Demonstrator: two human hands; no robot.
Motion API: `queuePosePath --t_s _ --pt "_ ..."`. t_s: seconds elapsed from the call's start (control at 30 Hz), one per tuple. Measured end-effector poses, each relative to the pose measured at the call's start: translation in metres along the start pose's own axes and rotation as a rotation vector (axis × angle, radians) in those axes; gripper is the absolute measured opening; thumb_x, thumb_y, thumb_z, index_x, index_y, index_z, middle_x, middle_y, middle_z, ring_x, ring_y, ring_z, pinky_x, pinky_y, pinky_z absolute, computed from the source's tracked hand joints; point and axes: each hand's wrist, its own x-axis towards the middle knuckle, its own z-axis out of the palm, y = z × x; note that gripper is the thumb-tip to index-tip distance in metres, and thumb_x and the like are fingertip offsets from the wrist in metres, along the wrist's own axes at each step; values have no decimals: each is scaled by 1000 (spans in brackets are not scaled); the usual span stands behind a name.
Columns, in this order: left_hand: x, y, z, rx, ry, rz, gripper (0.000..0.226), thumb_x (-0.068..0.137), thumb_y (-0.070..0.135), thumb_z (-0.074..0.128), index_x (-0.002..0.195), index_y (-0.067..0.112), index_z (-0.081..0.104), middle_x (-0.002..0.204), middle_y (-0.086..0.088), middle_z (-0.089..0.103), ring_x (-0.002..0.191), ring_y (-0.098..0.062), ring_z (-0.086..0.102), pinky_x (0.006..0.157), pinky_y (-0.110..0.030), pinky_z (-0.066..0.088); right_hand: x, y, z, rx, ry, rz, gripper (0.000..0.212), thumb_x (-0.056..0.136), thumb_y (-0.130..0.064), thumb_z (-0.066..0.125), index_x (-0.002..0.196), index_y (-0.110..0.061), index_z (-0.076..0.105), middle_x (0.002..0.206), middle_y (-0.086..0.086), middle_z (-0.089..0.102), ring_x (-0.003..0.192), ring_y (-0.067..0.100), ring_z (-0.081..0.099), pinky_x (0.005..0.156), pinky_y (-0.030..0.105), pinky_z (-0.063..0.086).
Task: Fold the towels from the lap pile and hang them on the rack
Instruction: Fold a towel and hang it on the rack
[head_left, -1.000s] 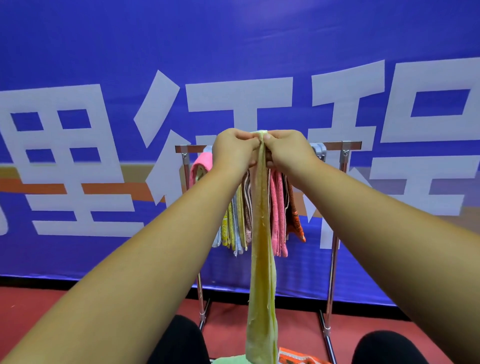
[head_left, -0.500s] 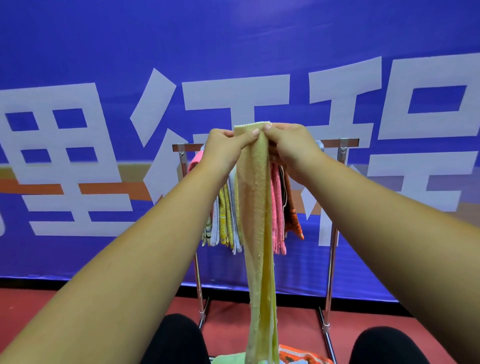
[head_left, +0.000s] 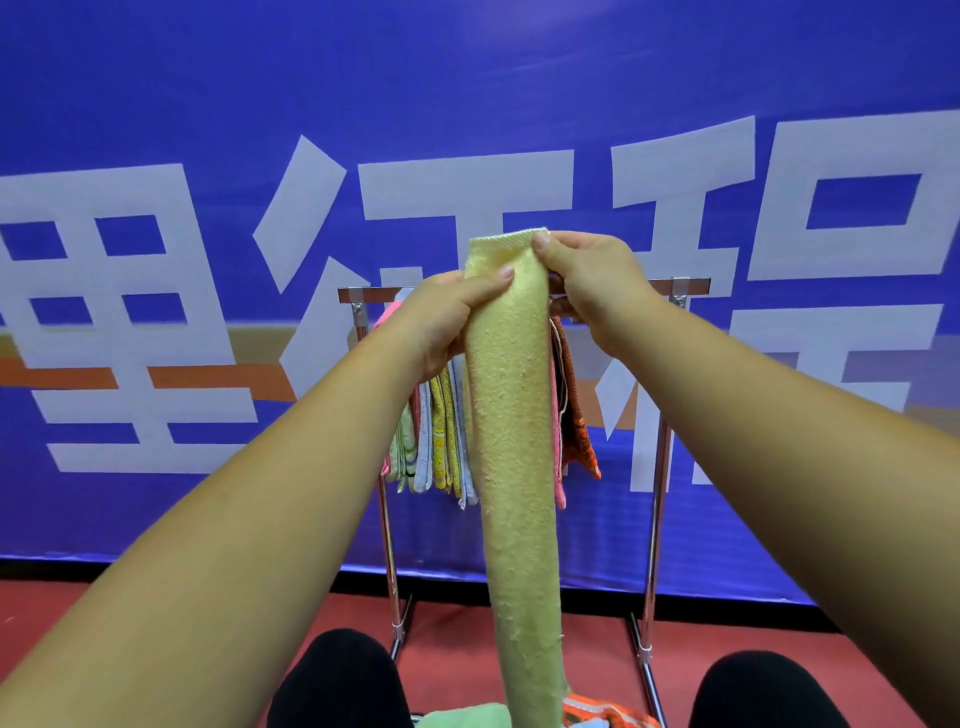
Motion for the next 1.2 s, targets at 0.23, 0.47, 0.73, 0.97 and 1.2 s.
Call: queuePosePath --t_s 0.23,0.47,0.73,0.97,1.2 --pt "2 12 13 105 69 157 37 100 41 72 126 14 72 112 -6 81 105 -26 78 86 -40 64 -3 1 -2 104 0 19 26 104 -39 66 106 -16 78 91 0 79 74 12 75 66 30 60" --pt "8 26 11 123 174 221 25 100 38 71 116 18 74 105 -5 82 101 -25 79 89 -44 63 -25 41 4 180 -348 230 44 98 -37 75 132 -9 69 124 9 78 115 25 75 102 45 59" --pt "7 31 3 43 267 108 23 100 35 73 111 15 72 93 -4 82 83 -19 81 66 -32 63 -52 77 19 158 -505 410 26 95 -22 77 118 -11 75 117 11 80 105 23 77 100 39 60" --pt "12 10 -11 4 350 -226 33 103 37 69 118 8 67 96 -8 80 80 -20 79 61 -34 64 -57 81 24 144 -478 460 36 99 -30 74 126 -7 73 122 14 78 119 33 73 108 54 55" --pt "-12 -11 -11 153 160 -399 41 112 47 48 93 11 57 43 4 53 34 -11 54 41 -23 49 -42 69 29 321 -266 584 44 103 -37 68 138 -11 67 123 15 77 115 33 75 108 52 54"
